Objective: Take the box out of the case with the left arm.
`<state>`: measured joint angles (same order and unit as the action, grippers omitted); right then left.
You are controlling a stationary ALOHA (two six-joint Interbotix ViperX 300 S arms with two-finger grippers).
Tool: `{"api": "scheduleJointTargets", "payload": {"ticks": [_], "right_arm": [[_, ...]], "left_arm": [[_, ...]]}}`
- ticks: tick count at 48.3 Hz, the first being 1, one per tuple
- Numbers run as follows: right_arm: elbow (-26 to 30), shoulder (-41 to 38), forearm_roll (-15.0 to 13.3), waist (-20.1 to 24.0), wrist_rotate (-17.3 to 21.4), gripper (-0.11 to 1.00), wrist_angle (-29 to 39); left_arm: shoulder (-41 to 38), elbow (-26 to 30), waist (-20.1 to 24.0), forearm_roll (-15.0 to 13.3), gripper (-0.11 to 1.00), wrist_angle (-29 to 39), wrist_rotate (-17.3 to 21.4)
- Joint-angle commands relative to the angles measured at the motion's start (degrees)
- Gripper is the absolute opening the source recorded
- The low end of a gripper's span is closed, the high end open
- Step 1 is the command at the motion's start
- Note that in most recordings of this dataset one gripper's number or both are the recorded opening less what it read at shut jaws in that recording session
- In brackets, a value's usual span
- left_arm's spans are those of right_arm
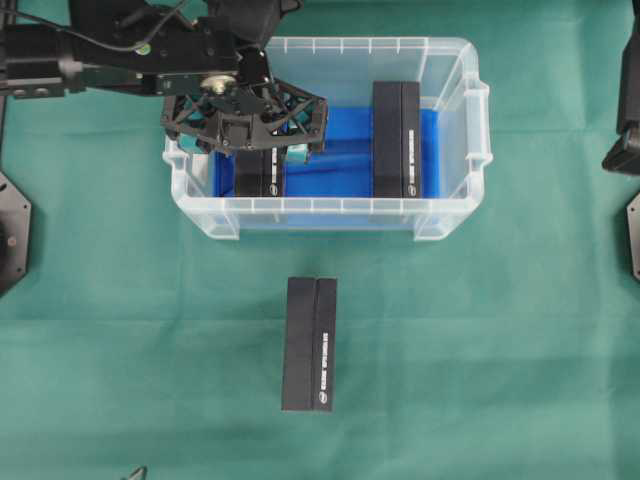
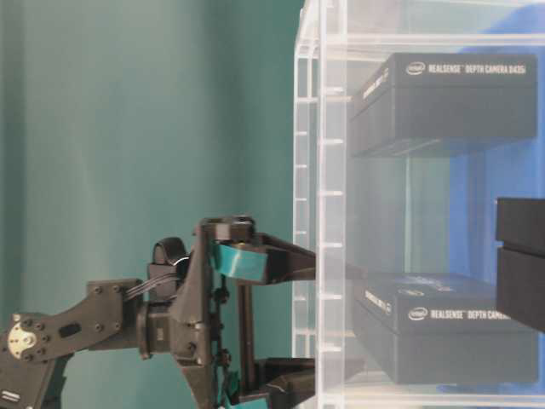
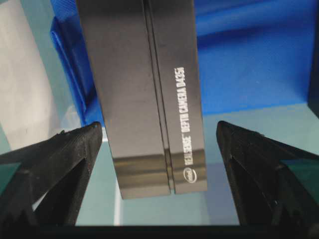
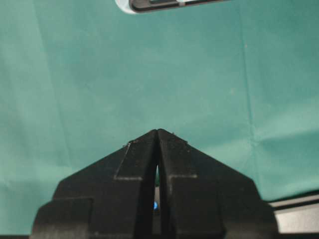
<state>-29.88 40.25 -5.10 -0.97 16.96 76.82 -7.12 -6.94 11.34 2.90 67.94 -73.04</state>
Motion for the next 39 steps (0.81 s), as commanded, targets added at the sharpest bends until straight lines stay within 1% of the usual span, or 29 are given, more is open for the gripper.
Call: {"api": "scheduleJointTargets", "payload": {"ticks": [1,10,21,31,39], "right_arm": [[0.7,0.1,0.1,0.0,0.0,0.00,-0.1],[0.8,0.1,0.1,0.0,0.0,0.00,-0.1],[0.8,0.1,0.2,0.0,0.0,0.00,-0.2],[0.8,-0.1,0.1,0.0,0.0,0.00,-0.4],[0.8,-0.3,0.2,0.0,0.0,0.00,-0.4]], "left_arm": [[0.9,0.4,0.1,0.4,0.89,-0.1,-0.1],[0.5,-1.0,0.4,0.8,0.89,-0.4,-0.2],[0.3,-3.7,0.9,0.8,0.89,-5.8,-0.8],[-0.1,-4.0,1.6,0.8,0.89,-6.9,-1.6],[-1.4,-4.4,2.2,0.9,0.89,-8.9,-1.4]]}}
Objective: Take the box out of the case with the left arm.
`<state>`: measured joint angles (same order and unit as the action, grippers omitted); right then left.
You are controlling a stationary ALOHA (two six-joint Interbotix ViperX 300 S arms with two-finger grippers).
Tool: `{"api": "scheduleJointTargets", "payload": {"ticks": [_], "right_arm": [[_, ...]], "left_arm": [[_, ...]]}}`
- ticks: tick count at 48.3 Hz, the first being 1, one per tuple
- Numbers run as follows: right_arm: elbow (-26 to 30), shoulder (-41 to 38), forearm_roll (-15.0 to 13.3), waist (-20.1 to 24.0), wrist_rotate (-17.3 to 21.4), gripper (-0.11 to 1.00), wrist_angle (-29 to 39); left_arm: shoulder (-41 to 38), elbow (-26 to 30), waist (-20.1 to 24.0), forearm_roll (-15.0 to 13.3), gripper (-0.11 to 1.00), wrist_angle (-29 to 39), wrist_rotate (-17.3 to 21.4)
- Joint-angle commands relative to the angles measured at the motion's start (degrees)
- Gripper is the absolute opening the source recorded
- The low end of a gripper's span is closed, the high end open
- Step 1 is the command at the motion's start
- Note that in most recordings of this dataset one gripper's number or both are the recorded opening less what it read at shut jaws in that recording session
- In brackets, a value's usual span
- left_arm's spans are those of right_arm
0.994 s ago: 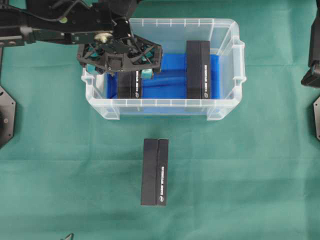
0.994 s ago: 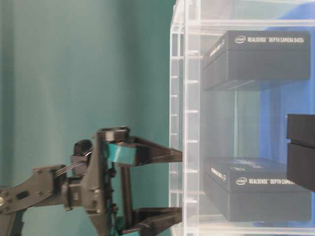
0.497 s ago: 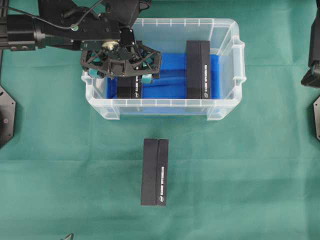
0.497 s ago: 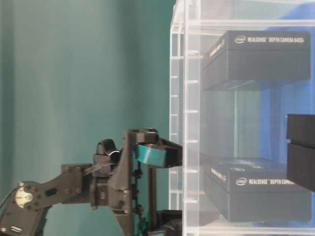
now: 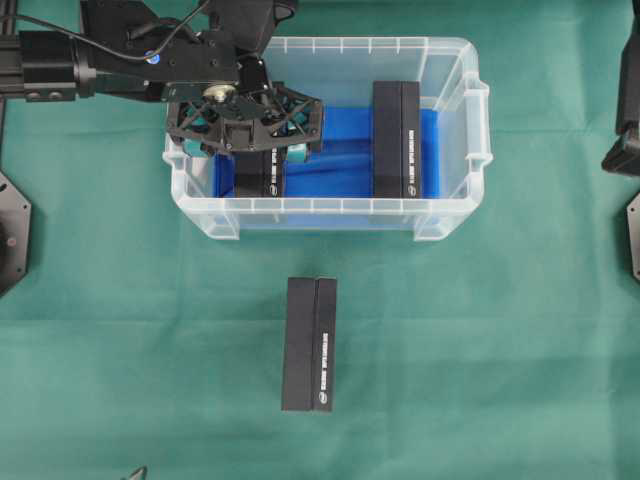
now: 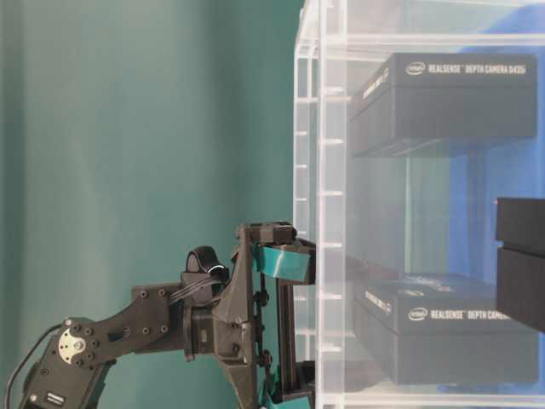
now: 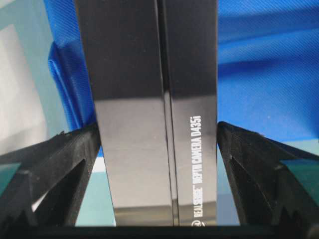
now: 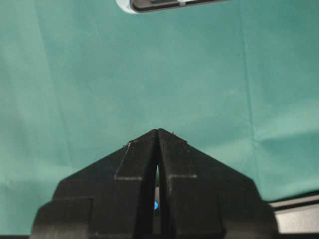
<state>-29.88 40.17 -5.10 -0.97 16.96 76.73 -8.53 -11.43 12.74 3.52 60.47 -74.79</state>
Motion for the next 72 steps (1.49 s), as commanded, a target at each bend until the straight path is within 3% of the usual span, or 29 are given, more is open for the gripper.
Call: {"api": "scheduleJointTargets", "payload": {"ticks": [1,24,27,32,58,72], "right_arm": [[0.8,-0.2,0.2,0.0,0.0,0.00,-0.4],[0.8,-0.2,-0.2,0.0,-0.2,0.00,-0.1],[0.8,-0.2,-0.2,0.0,-0.2,0.00,-0.1],[0.8,-0.2,-0.2,0.0,-0.1,0.00,-0.1],[0.8,0.0,-0.2,0.0,0.0,0.00,-0.1],[0.8,0.0,-0.2,0.0,0.0,0.00,-0.1]], "left_arm": [[-0.2,0.1,0.9,0.3,0.89,-1.7,0.4],[-1.0,-0.4,0.9,0.0,0.87,-2.6,0.0],[-1.0,-0.4,0.9,-0.2,0.81,-3.0,-0.6],[-0.8,-0.4,0.9,-0.3,0.61,-3.3,-1.8],[1.2,0.4,-0.2,-0.4,0.61,-2.7,-1.8],[2.1,6.8,-1.2,-0.4,0.61,5.6,-1.5]]}}
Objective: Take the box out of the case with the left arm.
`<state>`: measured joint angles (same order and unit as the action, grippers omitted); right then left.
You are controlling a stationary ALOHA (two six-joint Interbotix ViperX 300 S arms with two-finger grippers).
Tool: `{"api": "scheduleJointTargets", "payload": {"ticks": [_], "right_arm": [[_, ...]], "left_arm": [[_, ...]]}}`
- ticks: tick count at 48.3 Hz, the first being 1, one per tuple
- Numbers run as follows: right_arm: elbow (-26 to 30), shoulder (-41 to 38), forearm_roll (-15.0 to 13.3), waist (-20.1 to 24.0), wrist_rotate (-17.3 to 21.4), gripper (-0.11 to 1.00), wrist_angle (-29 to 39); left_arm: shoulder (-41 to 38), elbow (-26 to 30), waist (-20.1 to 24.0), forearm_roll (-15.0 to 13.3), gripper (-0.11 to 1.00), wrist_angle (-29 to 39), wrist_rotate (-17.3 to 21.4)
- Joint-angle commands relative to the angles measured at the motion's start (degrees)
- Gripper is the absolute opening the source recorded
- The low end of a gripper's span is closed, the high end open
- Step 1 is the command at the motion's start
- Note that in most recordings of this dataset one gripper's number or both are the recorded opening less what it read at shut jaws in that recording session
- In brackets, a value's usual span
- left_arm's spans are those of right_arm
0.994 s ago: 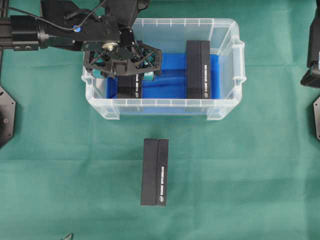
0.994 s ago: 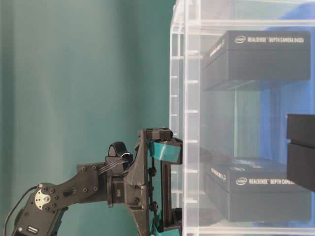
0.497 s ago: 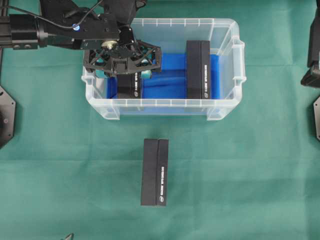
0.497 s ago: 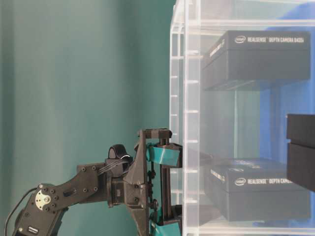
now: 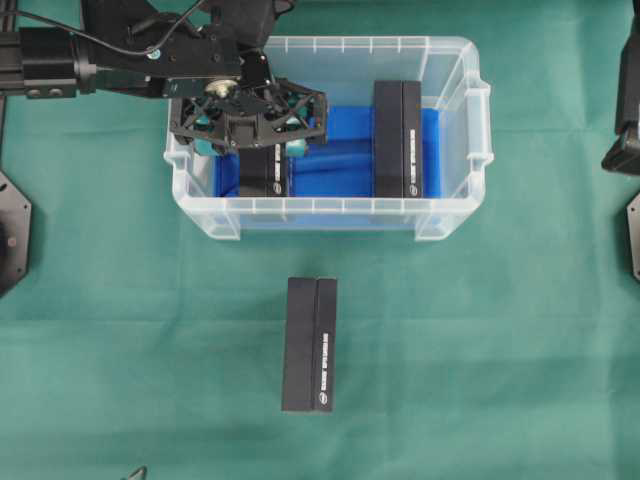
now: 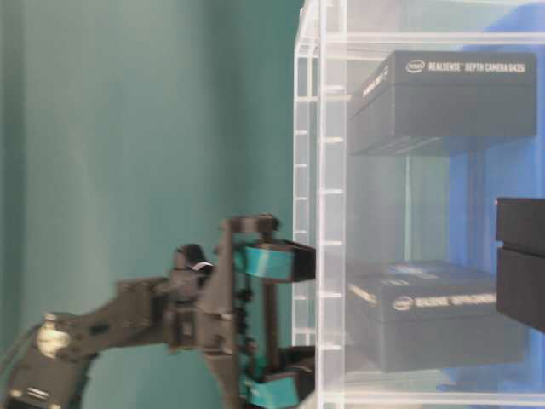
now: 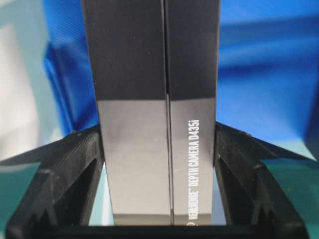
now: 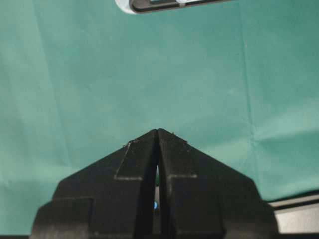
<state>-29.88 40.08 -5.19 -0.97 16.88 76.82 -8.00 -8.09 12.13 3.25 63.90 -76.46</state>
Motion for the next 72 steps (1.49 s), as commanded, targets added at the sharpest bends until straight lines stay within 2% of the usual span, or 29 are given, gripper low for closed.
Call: {"api": "scheduleJointTargets", "payload": {"ticks": [1,31,52,72], "right_arm": [[0.9,0.1,-0.1,0.0,0.1,0.00,-0.2],[0.9,0.1,-0.2,0.0,0.0,0.00,-0.4],[0.9,0.0,-0.2,0.0,0.1,0.00,-0.4],[0.8,0.1,-0.2,0.0,0.1,0.00,-0.2]], "left_arm": [[1.6,3.9,-0.6,-0.1,0.61,2.7,0.2],[7.1,16.9,-0.5,-0.1,0.61,18.3,0.2],[6.9,26.5,-0.4,-0.1,0.61,26.9,1.8],[6.6,27.2,-0.4,-0.2,0.61,28.3,1.8]]}}
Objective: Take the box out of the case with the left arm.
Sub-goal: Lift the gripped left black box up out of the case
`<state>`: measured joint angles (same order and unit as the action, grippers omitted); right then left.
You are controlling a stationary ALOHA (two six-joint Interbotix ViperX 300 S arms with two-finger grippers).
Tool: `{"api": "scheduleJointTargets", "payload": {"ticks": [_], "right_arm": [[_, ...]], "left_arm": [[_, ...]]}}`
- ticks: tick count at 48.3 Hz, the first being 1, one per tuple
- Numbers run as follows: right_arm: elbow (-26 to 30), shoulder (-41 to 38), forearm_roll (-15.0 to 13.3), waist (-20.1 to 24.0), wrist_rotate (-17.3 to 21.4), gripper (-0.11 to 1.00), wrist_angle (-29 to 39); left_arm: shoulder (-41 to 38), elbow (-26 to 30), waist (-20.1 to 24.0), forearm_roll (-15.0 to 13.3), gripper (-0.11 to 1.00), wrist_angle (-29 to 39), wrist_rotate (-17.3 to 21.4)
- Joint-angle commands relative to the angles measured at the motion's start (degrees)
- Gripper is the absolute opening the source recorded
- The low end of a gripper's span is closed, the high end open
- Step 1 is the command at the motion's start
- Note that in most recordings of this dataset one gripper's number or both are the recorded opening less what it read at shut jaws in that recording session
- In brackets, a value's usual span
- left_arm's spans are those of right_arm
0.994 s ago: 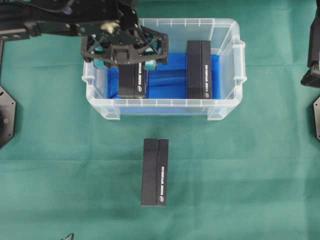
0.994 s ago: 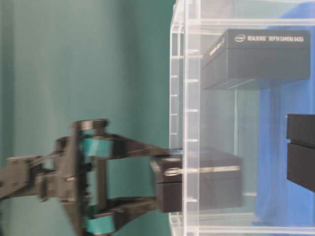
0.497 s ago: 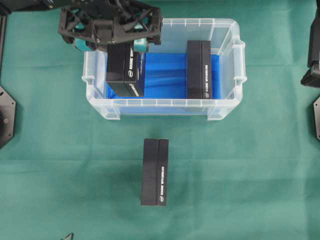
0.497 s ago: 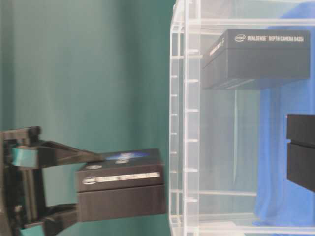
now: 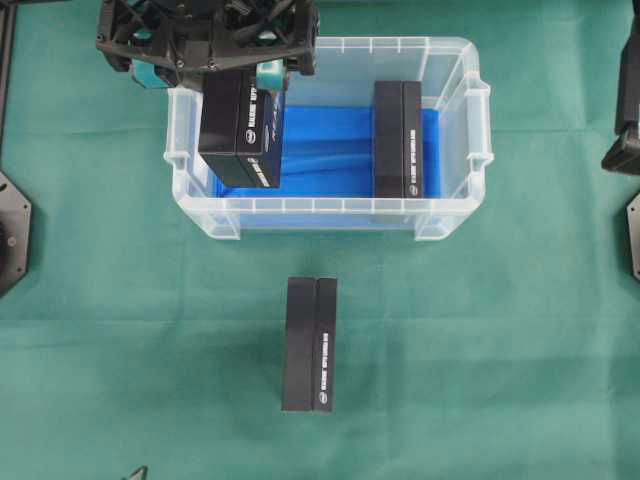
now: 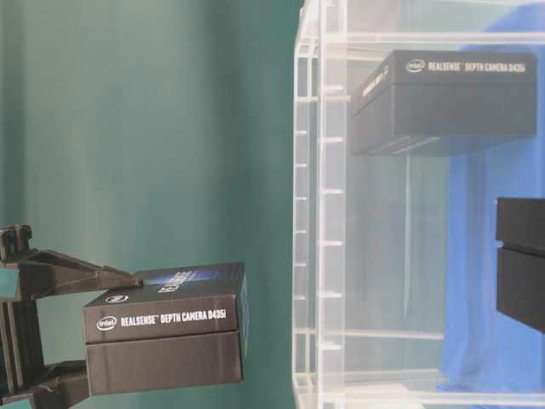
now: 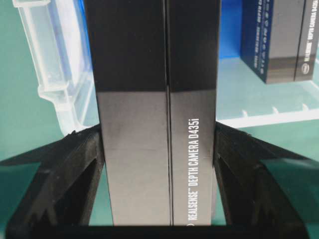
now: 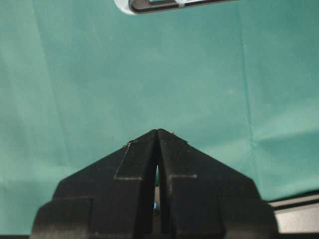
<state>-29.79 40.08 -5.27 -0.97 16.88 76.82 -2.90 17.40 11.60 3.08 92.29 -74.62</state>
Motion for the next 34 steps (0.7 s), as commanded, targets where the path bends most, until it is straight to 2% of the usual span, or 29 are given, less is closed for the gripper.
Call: {"api": "scheduleJointTargets", "payload": {"ticks": [1,34], "right_arm": [[0.8,0.1,-0.1,0.0,0.1,0.00,-0.2],[0.8,0.1,-0.1,0.0,0.1,0.00,-0.2]], "left_arm": [[1.5,1.7,0.1,0.0,0.61,-0.1,0.0],[1.7,1.4,0.1,0.1,0.61,-0.1,0.1]]}}
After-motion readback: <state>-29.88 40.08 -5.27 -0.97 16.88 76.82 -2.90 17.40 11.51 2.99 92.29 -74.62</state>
